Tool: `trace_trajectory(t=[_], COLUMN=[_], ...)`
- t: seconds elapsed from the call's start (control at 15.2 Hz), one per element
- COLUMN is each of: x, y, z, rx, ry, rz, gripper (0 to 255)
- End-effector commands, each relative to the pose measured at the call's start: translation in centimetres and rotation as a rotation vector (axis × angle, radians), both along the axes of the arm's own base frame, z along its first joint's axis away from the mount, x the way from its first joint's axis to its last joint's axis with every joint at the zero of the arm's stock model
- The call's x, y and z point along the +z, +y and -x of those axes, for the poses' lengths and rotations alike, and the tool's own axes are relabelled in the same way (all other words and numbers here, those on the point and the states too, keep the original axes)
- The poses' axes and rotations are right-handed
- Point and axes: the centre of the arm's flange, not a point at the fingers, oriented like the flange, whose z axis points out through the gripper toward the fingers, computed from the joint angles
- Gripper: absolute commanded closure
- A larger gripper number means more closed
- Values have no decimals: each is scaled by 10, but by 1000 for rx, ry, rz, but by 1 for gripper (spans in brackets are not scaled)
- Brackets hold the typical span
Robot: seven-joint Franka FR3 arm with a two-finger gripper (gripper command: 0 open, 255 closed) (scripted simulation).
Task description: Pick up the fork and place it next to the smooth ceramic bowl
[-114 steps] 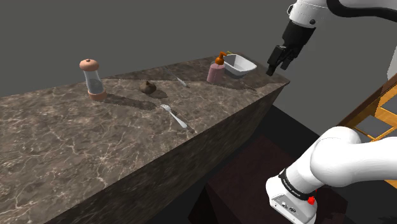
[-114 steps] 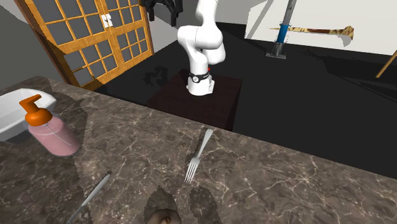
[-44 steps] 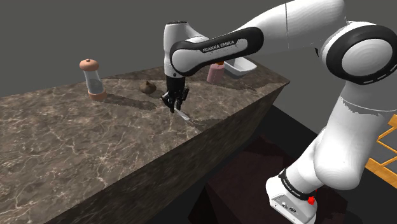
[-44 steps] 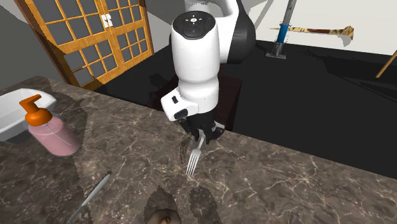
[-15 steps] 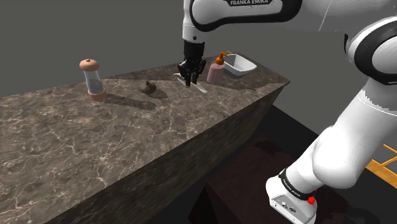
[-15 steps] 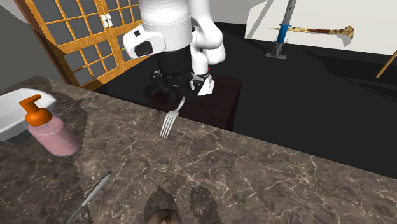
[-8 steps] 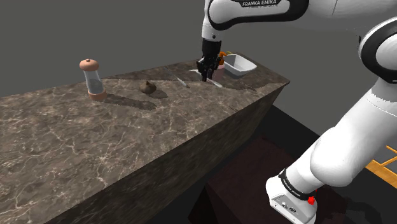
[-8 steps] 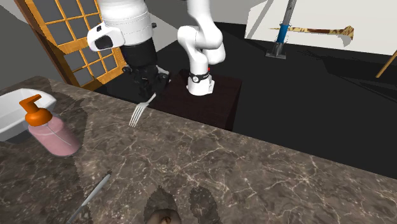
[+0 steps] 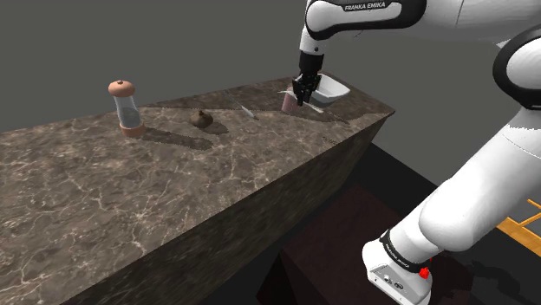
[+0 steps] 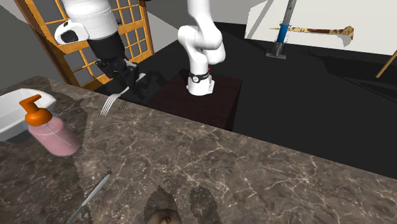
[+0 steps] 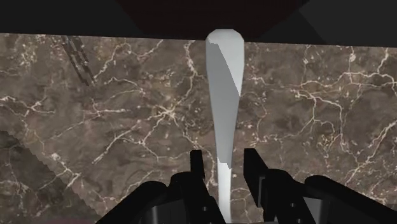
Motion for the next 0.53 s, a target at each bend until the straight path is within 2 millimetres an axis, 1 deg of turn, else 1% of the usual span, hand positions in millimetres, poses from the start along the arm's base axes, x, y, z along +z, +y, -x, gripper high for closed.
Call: trace_trajectory(t=[0.0,0.46], x=[3,3], y=[-27,-119], z=[2,7], rx=[2,2], ry=[-1,-1], rz=[0,0], gripper=[255,255])
